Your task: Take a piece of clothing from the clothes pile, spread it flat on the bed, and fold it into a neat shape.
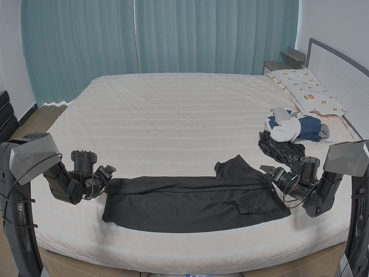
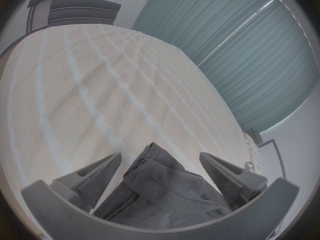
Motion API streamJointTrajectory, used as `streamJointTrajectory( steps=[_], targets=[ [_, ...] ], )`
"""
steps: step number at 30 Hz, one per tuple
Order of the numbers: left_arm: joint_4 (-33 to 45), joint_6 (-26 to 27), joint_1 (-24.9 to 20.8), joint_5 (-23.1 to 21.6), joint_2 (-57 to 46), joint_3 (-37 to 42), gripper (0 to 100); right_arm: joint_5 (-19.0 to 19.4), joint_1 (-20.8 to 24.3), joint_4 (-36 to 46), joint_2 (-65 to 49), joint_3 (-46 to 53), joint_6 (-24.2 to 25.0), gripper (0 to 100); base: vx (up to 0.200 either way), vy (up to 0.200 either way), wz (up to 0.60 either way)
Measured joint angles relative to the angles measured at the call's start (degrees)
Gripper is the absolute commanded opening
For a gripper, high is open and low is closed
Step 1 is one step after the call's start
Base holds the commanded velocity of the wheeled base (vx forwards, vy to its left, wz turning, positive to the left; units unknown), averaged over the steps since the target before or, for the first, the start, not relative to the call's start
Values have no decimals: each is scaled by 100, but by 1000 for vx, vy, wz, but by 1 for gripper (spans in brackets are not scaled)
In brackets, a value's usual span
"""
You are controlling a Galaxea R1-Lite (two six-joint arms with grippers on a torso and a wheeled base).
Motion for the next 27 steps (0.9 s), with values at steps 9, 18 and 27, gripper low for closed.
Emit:
streamJointTrajectory(
  steps=[9,18,27],
  targets=[
    [304,0,-11,89,1,18,0,-246,89,524,-63,17,2,100,0,0,0],
    [319,-57,-9,223,-40,-15,0,-558,347,924,-118,-247,402,100,0,0,0],
    [304,-213,-6,233,-252,-11,0,-780,541,1707,-17,-816,701,100,0,0,0]
  ],
)
